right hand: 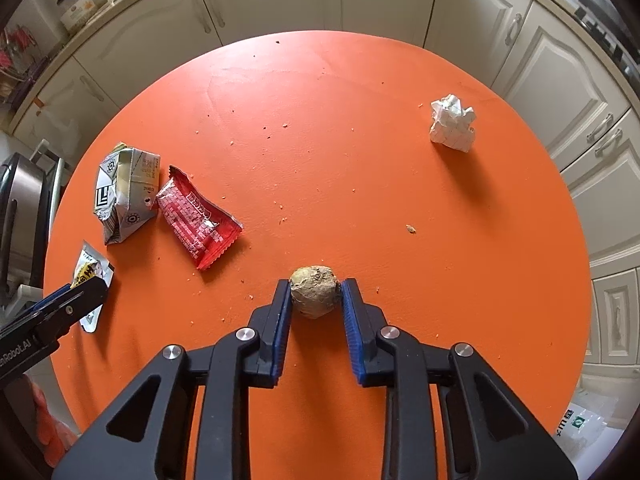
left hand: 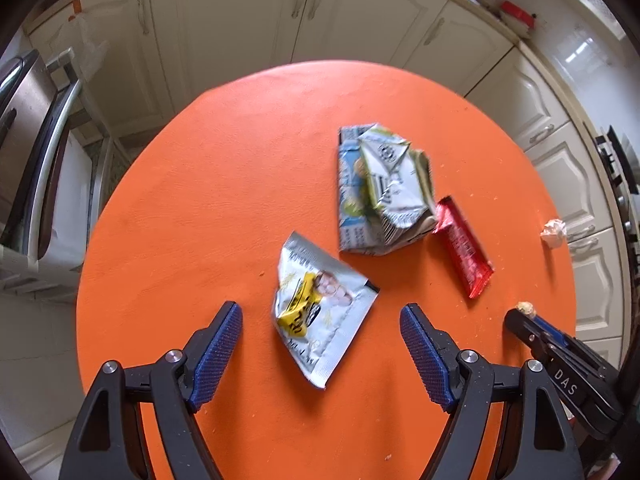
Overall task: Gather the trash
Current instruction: 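Close the right tool on the lump while the left tool grasps the yellow-printed packet, then carry the lump and packet with both tools over the bucket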
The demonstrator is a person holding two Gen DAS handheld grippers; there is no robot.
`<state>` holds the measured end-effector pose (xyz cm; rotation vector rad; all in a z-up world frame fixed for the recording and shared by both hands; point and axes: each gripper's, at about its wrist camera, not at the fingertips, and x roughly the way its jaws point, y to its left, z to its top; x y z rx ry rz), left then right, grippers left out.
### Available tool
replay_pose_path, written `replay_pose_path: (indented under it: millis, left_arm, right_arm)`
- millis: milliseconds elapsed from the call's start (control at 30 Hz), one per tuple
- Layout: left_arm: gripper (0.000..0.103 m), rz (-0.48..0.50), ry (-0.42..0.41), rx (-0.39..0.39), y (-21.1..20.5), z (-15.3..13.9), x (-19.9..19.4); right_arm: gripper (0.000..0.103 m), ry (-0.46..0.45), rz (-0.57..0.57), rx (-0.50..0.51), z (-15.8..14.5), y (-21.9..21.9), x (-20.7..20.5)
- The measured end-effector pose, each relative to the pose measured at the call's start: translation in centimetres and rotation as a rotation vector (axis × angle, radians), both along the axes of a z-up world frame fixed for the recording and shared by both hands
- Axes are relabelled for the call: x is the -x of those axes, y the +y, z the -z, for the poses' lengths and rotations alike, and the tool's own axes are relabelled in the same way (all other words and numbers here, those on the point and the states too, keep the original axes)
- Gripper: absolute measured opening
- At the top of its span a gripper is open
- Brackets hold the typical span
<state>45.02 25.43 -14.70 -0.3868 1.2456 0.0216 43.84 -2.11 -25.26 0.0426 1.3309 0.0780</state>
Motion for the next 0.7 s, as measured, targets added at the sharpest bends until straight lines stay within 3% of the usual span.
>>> replay_pose_path:
  millis: [67,100,133,167,467,700]
  left_arm:
    - [0.065,0.017,-0.028,-0.012,-0.4,0.2,-0.1]
    - [0.043,0.024,-0.038,-0.038,-0.6,0.2,0.0]
    - [0.035,0.025,-0.040,-0.092,-0.7,0.2,0.1]
    - [0.011,0.030,-0.040,-0.092,-0.7,0.4,0.1]
    - [0.011,0.034,-0.043,-0.015,0.0,0.2,1.2]
    - [0.011,0.057,-0.103,-0.021,-1.0,-2.5,2.8]
  right_arm:
    - [0.025,0.001,0.002,-0.003,-0.1,-0.3,0.1]
    - [0.025,0.000,0.001,-0.003,-0.1,-0.3,0.2]
    - [0.025,0.000,0.000,-0.006,-0.2,-0.4,0.3]
    - [0.025,0.001,0.000,-0.011,-0.3,-0.4,0.2]
    - [0.025,-0.007,-0.001,-0.032,-1.0,-0.7,0.5]
    - [0.025,-0.038,0.009,-0.044,-2.3,-1.2,1.4]
